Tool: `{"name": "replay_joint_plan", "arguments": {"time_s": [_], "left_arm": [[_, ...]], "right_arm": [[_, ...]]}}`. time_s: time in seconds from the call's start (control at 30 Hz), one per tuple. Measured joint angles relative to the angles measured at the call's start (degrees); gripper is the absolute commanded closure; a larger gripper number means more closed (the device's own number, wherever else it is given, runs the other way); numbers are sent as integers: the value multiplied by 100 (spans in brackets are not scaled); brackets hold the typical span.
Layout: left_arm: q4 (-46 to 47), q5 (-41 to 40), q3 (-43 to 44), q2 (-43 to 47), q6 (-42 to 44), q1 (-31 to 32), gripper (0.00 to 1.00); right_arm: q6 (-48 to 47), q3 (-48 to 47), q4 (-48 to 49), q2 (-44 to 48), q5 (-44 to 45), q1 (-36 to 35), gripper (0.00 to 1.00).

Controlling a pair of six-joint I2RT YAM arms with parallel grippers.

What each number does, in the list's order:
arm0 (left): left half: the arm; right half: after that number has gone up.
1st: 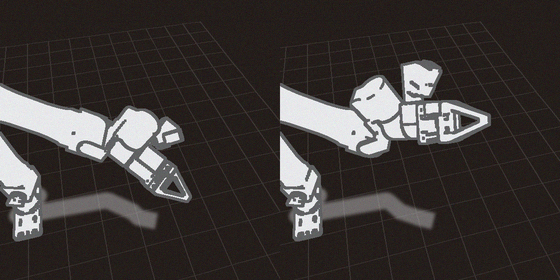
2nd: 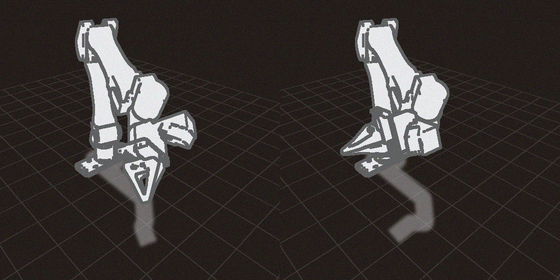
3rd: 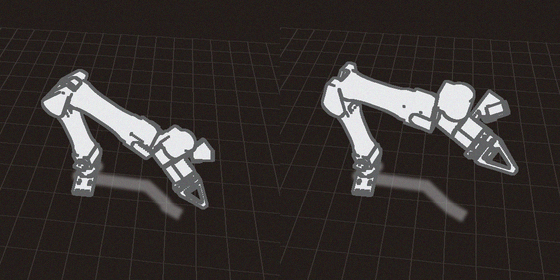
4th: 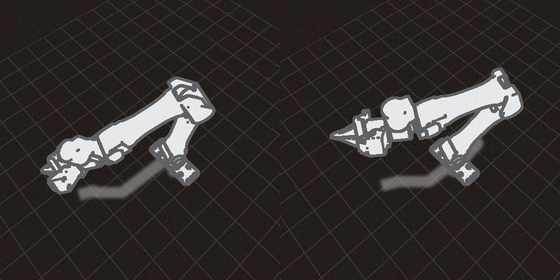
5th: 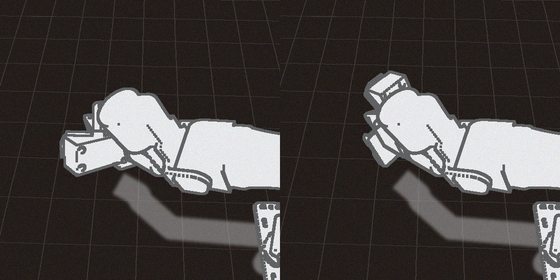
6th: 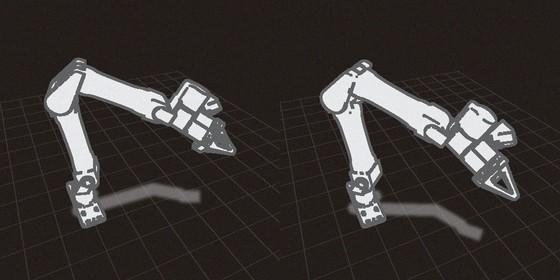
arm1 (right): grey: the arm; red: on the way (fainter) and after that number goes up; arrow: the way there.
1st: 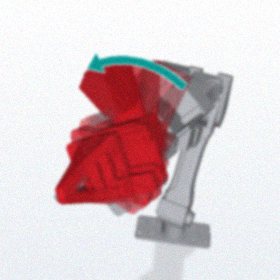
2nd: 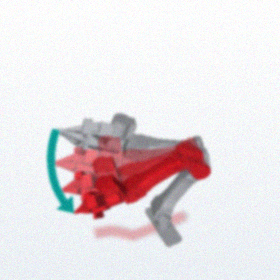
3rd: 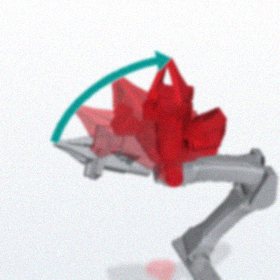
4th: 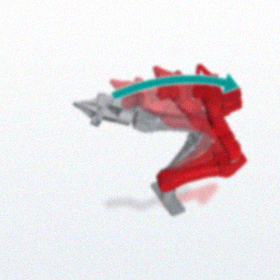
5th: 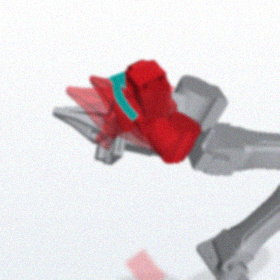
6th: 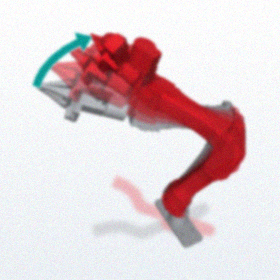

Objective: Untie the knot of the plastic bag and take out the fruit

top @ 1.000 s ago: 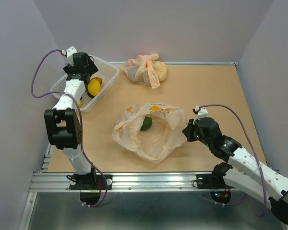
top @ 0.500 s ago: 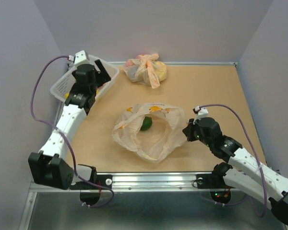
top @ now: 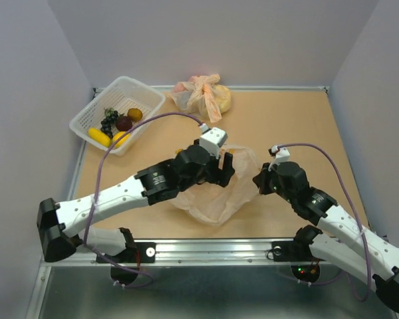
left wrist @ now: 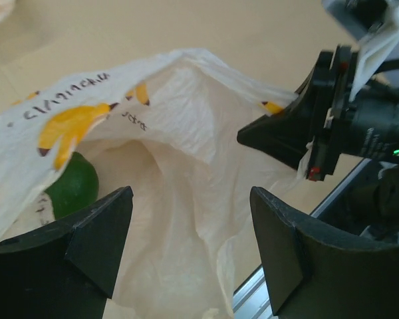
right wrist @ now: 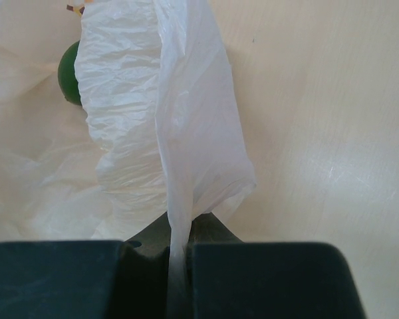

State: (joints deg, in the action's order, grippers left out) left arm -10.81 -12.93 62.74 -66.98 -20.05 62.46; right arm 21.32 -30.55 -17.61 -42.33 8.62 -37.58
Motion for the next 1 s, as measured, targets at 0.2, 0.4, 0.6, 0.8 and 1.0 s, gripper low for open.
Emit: {"name": "replay_joint_plan", "arguments": {"time_s": [0.2, 0.4, 0.6, 0.8, 1.0], "left_arm": [[-208, -361, 149, -1300, 350, 361, 19], [-431, -1217, 223, -2216, 470, 271, 13], [-417, -1738, 221, -2848, 472, -354, 10], [-26, -1777, 221, -3128, 599, -905, 10], [387, -1414, 221, -3491, 807, -1099, 19]], "right_arm": [[79, 0, -2, 229, -2, 0, 100], [116, 0, -4, 319, -20, 0, 100], [114, 0, -9, 319, -50, 0, 100], [92, 0, -9, 273, -55, 0, 100], [72, 0, -15, 240, -55, 0, 100]]}}
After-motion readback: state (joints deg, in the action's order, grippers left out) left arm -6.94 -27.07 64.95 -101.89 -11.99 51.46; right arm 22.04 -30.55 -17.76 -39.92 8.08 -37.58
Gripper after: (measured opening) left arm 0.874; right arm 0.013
